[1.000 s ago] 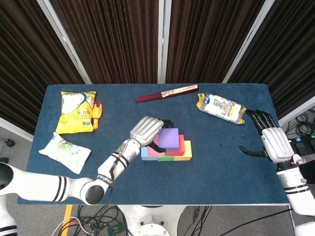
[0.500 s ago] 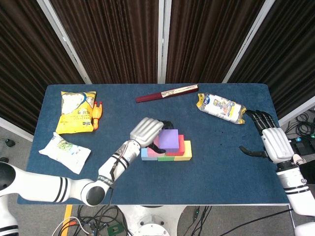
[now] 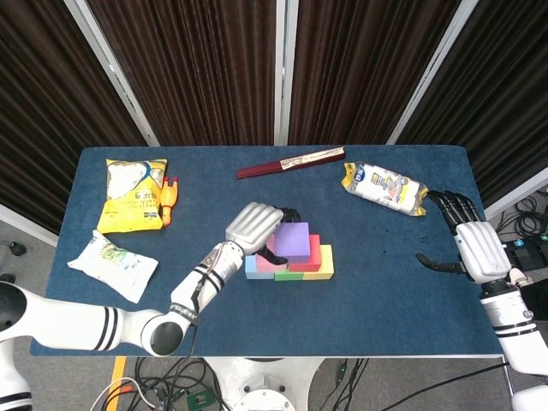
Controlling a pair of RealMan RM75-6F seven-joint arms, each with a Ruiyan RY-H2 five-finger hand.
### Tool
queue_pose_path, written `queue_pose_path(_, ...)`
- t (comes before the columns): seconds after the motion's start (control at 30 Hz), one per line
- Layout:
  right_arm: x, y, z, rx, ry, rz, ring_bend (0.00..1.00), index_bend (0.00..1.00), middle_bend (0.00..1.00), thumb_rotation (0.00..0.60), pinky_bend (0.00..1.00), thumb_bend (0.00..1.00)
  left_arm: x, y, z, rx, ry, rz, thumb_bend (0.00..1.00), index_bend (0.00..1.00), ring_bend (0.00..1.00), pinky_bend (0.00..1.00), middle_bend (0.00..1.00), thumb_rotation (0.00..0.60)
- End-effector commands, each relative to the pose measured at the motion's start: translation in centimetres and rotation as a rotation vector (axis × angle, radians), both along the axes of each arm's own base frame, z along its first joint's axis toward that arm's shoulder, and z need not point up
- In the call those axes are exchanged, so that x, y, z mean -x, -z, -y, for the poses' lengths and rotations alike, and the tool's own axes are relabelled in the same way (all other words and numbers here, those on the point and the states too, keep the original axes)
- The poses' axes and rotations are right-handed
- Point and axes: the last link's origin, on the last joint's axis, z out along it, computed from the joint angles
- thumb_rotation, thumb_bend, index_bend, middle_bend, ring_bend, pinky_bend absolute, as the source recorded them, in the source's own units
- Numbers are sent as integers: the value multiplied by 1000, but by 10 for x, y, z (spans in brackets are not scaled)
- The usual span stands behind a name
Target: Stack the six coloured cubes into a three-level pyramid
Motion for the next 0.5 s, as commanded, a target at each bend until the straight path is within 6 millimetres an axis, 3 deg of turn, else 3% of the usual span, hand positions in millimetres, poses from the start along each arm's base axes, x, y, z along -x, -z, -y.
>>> queue_pose_path(0.03, 0, 0, 0, 0, -1, 0, 0, 0, 81, 600, 0, 86, 0, 1, 1, 3, 8, -11, 202, 366, 430, 553, 420, 600)
queue_pose_path(0.5, 0, 0, 1, 6, -4, 7, 0, 0, 81, 600, 0, 87, -1, -1, 3, 3, 12, -3, 121, 165, 347, 505, 320, 600)
